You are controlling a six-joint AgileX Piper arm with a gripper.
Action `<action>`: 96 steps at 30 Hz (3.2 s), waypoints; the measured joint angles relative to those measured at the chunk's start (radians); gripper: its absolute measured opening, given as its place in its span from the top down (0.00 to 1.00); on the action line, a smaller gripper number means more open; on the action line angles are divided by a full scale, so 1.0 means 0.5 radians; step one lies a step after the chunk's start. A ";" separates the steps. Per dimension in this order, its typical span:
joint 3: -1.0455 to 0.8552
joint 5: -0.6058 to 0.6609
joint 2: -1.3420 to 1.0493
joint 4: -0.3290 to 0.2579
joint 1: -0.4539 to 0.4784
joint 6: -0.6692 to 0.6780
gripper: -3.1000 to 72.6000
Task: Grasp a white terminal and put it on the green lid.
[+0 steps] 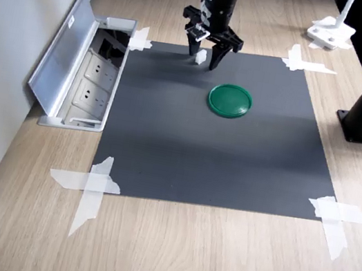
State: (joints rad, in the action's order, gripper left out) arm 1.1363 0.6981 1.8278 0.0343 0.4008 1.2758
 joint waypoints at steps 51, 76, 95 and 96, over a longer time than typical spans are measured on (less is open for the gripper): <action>-0.744 0.021 -0.874 -0.069 -0.419 -0.156 0.84; -0.797 -0.229 -0.603 -0.181 -0.419 -0.015 0.47; -0.220 -0.199 -1.462 -0.602 -0.419 -0.696 0.35; -0.155 -0.180 -1.510 -0.603 -0.419 -0.816 0.40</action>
State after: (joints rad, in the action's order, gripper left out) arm 1.0586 0.6079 1.0728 -0.2672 0.1912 0.8676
